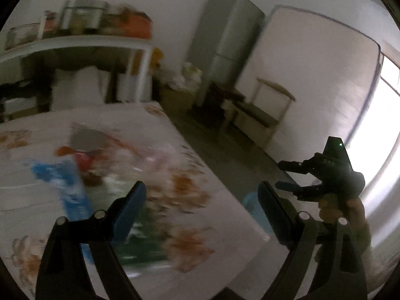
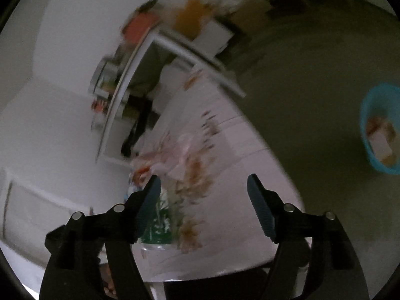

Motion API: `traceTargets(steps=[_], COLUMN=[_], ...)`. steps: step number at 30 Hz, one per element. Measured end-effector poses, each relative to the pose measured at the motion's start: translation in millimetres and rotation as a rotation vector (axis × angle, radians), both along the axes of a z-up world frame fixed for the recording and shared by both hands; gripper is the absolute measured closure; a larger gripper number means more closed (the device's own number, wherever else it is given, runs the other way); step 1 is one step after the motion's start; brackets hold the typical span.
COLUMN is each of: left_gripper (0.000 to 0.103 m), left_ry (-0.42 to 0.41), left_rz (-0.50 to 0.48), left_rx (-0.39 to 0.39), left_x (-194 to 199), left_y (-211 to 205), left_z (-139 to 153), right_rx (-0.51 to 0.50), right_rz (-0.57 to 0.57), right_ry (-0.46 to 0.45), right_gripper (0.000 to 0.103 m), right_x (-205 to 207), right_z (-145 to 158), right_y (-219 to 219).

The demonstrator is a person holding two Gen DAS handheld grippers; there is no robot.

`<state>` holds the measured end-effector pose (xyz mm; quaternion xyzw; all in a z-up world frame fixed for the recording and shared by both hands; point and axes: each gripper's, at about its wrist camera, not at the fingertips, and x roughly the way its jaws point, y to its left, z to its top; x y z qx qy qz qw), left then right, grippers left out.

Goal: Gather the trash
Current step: 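Move both tools back over the table toward the plastic bags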

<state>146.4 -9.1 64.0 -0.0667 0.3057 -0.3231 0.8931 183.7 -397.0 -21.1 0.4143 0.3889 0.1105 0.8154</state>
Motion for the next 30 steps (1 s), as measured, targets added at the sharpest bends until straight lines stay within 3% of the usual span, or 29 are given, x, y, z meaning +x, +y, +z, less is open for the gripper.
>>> traceTargets(steps=[6,8,12,17,23,26,30], left_gripper=[0.015,0.015,0.015,0.016,0.018,0.023,0.031], left_ry=[0.033,0.102,0.329,0.565,0.746,0.813,0.890], left_rz=[0.110,0.127,0.093,0.067,0.061,0.052,0.015], left_rx=[-0.076,-0.118,-0.174,-0.161,-0.105,-0.076,-0.106], left_x=[48.3,78.9,158.5,243.9,293.9,306.5,312.0], left_y=[65.2,83.1,102.7,99.1,85.4,80.1,77.7], left_z=[16.6,19.6,12.6,-12.6,-48.2,-62.7,-77.4], right_rx=[-0.038,-0.038,-0.057,-0.101,-0.172,-0.199,-0.231], right_rz=[0.092,0.102,0.127,0.130,0.119,0.122,0.134], right_ry=[0.045,0.061,0.086,0.107,0.118,0.117,0.110], right_gripper=[0.034,0.034,0.034,0.034,0.034,0.034,0.034], right_x=[48.2,62.4,81.6,96.2,104.9,109.2,113.9], right_z=[2.9,-1.4,-4.2,-5.7,-9.7,-9.7,-9.7], right_y=[51.1,60.7,84.0,98.0,101.1,104.2,110.2])
